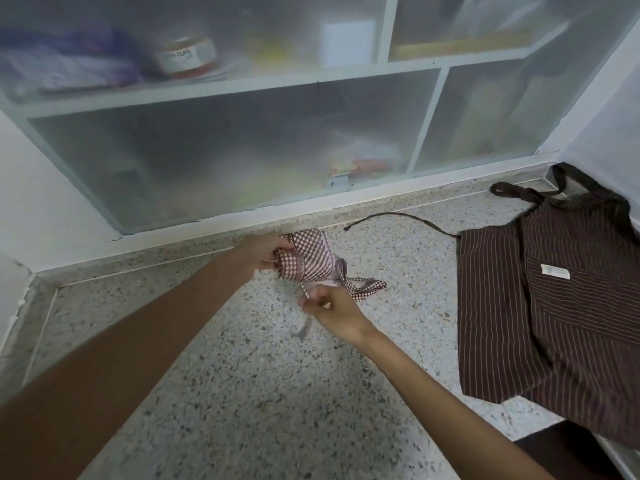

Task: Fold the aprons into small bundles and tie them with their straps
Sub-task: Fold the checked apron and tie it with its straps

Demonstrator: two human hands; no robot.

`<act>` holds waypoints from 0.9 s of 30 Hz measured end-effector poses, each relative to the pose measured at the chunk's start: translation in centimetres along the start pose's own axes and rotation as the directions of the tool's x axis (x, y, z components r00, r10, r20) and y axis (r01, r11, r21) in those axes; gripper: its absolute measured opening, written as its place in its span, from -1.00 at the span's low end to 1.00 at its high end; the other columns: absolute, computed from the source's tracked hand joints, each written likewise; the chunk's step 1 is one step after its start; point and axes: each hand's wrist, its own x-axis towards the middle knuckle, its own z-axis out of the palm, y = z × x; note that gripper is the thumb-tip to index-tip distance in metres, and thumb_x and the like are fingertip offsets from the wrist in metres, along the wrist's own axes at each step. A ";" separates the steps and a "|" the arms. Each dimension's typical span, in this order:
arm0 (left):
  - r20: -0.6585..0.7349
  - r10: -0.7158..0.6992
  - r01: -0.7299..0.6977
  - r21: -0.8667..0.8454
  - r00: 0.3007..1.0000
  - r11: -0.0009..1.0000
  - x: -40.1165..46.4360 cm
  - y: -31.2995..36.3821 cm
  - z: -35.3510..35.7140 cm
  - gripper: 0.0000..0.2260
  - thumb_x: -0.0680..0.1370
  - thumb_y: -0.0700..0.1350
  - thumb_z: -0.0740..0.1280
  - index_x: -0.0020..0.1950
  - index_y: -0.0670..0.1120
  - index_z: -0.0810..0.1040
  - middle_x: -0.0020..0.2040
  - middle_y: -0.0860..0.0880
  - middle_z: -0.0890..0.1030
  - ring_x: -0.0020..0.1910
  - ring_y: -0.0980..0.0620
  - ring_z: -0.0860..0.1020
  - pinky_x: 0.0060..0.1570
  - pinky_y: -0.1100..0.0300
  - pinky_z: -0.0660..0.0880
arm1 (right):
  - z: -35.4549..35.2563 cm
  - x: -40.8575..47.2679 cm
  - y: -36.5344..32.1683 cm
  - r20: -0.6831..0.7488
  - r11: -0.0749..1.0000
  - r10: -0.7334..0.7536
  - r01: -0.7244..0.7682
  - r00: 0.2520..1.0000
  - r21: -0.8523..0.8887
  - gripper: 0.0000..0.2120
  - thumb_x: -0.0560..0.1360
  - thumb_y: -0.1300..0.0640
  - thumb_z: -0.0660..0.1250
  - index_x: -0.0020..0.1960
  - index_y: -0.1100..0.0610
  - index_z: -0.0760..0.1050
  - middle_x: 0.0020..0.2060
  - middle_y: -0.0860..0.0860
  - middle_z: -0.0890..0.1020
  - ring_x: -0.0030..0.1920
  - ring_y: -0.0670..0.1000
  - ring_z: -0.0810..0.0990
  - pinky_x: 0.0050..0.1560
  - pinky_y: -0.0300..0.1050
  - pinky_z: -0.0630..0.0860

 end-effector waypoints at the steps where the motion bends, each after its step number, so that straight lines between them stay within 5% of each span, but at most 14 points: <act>1: -0.047 0.041 -0.036 0.095 0.998 0.995 0.2 -0.4 -0.4 -0.69 0.53 -0.18 0.33 0.25 -0.23 0.46 0.18 -0.08 0.54 -0.05 0.01 0.53 -0.53 0.39 0.42 | -0.5 -1.3 0.1 0.073 0.999 -0.025 0.028 0.997 -0.031 -0.77 0.56 0.09 0.27 -0.18 0.23 0.49 -0.22 0.02 0.58 -0.11 -0.06 0.54 0.05 -0.15 0.40; 3: -0.044 0.211 -0.183 0.348 0.977 0.919 0.7 -1.3 -1.1 -0.63 0.49 -0.15 0.39 0.27 -0.20 0.48 0.24 -0.12 0.53 0.16 -0.08 0.52 -0.15 0.24 0.49 | -2.1 -3.8 -0.3 0.240 0.999 -0.036 0.043 0.970 -0.021 -0.83 0.60 0.12 0.18 -0.10 0.15 0.47 -0.23 0.00 0.63 -0.10 -0.02 0.61 0.13 -0.09 0.47; 6: 0.177 0.362 -0.398 0.532 0.915 0.748 0.7 -2.6 -1.9 -0.76 0.47 -0.12 0.42 0.08 -0.18 0.56 0.11 -0.13 0.59 0.15 -0.12 0.53 0.12 0.06 0.45 | -4.6 -5.9 -1.5 0.382 0.998 -0.048 0.060 0.923 -0.020 -0.85 0.63 0.12 0.12 -0.03 0.05 0.45 -0.48 -0.11 0.46 -0.46 -0.16 0.47 -0.18 -0.12 0.57; 9: 0.368 0.433 -0.565 0.619 0.823 0.546 0.2 -3.5 -2.2 -0.87 0.46 -0.09 0.43 -0.04 -0.07 0.56 -0.05 0.02 0.59 0.06 -0.01 0.55 0.12 0.03 0.46 | -7.9 -6.5 -2.7 0.434 0.963 -0.053 0.161 0.900 -0.217 -0.78 0.59 0.00 0.15 -0.01 0.04 0.55 -0.51 -0.14 0.38 -0.52 -0.20 0.30 -0.40 -0.32 0.32; 11: 0.468 0.410 -0.620 0.647 0.783 0.444 -0.6 -3.9 -2.2 -0.85 0.46 -0.06 0.43 0.01 0.00 0.57 -0.06 0.13 0.57 0.02 0.09 0.54 0.10 0.06 0.46 | -10.3 -6.1 -3.5 0.478 0.930 -0.069 0.230 0.876 -0.287 -0.70 0.50 -0.15 0.19 -0.04 0.00 0.60 -0.47 -0.11 0.38 -0.47 -0.10 0.32 -0.37 -0.23 0.33; 13: 0.535 0.373 -0.651 0.649 0.758 0.394 -1.5 -4.2 -1.9 -0.78 0.45 -0.01 0.43 0.08 0.03 0.58 -0.04 0.20 0.57 0.02 0.15 0.53 0.10 0.10 0.45 | -12.3 -4.9 -4.1 0.511 0.910 -0.075 0.268 0.856 -0.316 -0.69 0.47 -0.25 0.22 -0.06 -0.08 0.61 -0.33 0.06 0.58 -0.33 0.11 0.54 -0.12 0.03 0.56; 15: 0.602 0.372 -0.708 0.606 0.706 0.363 -2.5 -4.3 -1.4 -0.79 0.44 0.02 0.44 0.05 0.08 0.58 -0.02 0.21 0.58 0.00 0.18 0.53 0.10 0.07 0.47 | -13.8 -3.2 -4.2 0.554 0.886 -0.053 0.295 0.831 -0.358 -0.65 0.45 -0.32 0.23 0.03 -0.15 0.61 -0.01 0.29 0.61 0.01 0.37 0.56 0.22 0.20 0.45; 17: 0.675 0.393 -0.781 0.532 0.624 0.327 -3.5 -4.1 -0.9 -0.84 0.44 0.00 0.44 -0.03 0.15 0.55 0.07 0.25 0.52 -0.02 0.19 0.53 0.05 0.05 0.48 | -14.8 -1.9 -4.8 0.572 0.870 0.004 0.279 0.820 -0.407 -0.69 0.45 -0.26 0.28 0.06 -0.15 0.61 0.06 0.18 0.64 0.15 0.20 0.56 0.28 0.10 0.43; 20: 0.734 0.436 -0.851 0.486 0.520 0.197 -4.8 -3.9 -0.3 -0.88 0.46 -0.03 0.41 -0.03 0.14 0.57 0.30 0.40 0.31 -0.08 0.22 0.52 -0.08 0.26 0.44 | -15.3 -0.7 -5.1 0.565 0.880 0.087 0.203 0.820 -0.430 -0.86 0.46 -0.02 0.37 -0.02 -0.05 0.64 -0.13 -0.24 0.68 -0.07 -0.34 0.58 0.06 -0.33 0.38; 23: 0.771 0.432 -0.877 0.466 0.468 0.118 -5.7 -3.8 0.6 -0.88 0.49 -0.01 0.37 0.02 0.12 0.56 0.36 0.51 0.18 -0.21 0.33 0.47 -0.21 0.38 0.38 | -14.6 0.3 -4.5 0.580 0.916 0.079 0.171 0.811 -0.364 -0.93 0.48 0.06 0.37 -0.07 -0.06 0.62 -0.17 -0.25 0.67 -0.07 -0.32 0.58 0.11 -0.31 0.38; 27: 0.790 0.401 -0.885 0.432 0.463 0.171 -5.7 -4.1 1.6 -0.82 0.51 0.03 0.31 0.08 0.25 0.47 0.25 0.39 0.45 -0.16 0.07 0.60 -0.15 0.03 0.51 | -12.7 1.6 -3.7 0.659 0.963 0.072 0.119 0.749 -0.241 -0.87 0.52 0.16 0.32 -0.05 -0.04 0.61 -0.08 -0.17 0.67 0.05 -0.17 0.59 0.33 -0.10 0.37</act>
